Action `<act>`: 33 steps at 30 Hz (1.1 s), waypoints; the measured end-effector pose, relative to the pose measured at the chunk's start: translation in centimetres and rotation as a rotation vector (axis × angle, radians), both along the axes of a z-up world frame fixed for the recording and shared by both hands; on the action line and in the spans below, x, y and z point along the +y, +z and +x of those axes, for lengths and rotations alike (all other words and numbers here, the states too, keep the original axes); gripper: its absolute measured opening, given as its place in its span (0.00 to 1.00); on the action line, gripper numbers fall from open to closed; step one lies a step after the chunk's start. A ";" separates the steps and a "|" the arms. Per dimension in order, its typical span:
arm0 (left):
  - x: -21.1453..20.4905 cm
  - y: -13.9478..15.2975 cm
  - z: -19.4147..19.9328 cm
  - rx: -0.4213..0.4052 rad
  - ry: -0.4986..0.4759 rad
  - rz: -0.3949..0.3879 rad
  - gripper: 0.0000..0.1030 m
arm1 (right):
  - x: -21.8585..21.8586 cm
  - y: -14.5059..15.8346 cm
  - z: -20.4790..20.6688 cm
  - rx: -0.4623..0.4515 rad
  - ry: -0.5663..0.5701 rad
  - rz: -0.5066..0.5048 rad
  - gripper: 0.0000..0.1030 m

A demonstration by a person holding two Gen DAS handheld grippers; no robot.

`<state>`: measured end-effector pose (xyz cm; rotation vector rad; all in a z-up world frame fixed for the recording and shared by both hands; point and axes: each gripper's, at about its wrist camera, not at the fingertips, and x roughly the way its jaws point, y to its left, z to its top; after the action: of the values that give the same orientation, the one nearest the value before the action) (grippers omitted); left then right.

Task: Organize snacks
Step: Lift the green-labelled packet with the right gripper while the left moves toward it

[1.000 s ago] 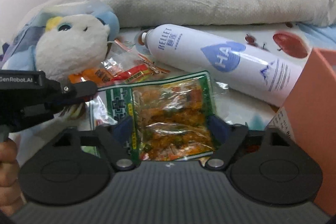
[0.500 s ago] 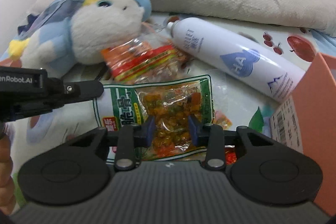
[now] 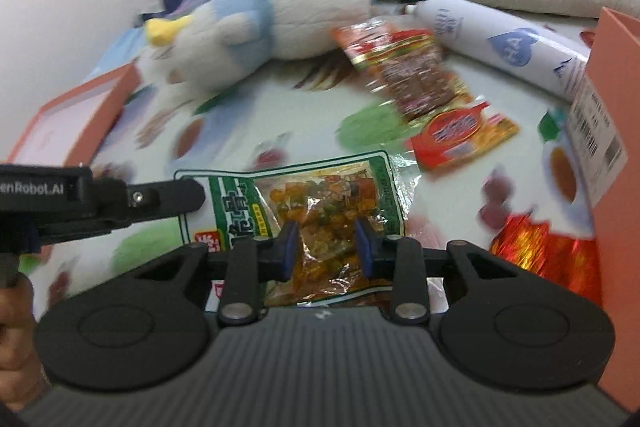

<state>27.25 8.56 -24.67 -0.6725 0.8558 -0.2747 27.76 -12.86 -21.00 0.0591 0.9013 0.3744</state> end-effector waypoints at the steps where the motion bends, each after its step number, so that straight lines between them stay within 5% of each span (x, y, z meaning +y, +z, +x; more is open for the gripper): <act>1: 0.4 0.2 -0.8 0.001 0.008 0.004 0.00 | 0.2 0.1 -0.4 0.000 0.009 0.009 0.33; 10: 2.3 0.0 -3.7 0.036 -0.013 0.095 0.01 | -1.1 1.9 0.2 -0.065 0.005 -0.007 0.32; 12: 2.1 0.0 -3.3 0.044 -0.027 0.137 0.03 | -1.7 2.0 1.1 -0.073 -0.001 -0.030 0.44; 15: 1.6 0.5 -2.6 0.024 -0.088 0.205 0.28 | -2.5 2.2 3.1 -0.084 -0.002 -0.068 0.50; 16: 1.3 0.8 -2.4 0.012 -0.108 0.226 0.50 | -2.7 2.3 3.8 -0.084 -0.002 -0.076 0.51; 17: 1.0 1.1 -2.1 -0.007 -0.127 0.249 0.62 | -2.9 2.3 4.5 -0.084 -0.005 -0.084 0.62; 18: 0.6 1.5 -1.9 -0.031 -0.153 0.275 0.64 | -3.1 2.4 5.3 -0.084 -0.007 -0.091 0.75; 20: -0.2 2.0 -1.2 -0.064 -0.214 0.321 0.72 | -3.3 2.6 6.5 -0.096 0.002 -0.102 0.80; 23: -1.7 2.6 -0.1 -0.111 -0.308 0.381 0.85 | -3.3 2.6 8.8 -0.090 -0.001 -0.121 0.80; 33: -4.4 3.4 2.1 -0.182 -0.534 0.559 0.94 | -1.8 0.4 14.5 -0.047 0.160 -0.258 0.80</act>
<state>29.31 4.15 -21.28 0.1119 0.8731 -0.5397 42.24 -14.70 -20.62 -0.2596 0.9039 0.4035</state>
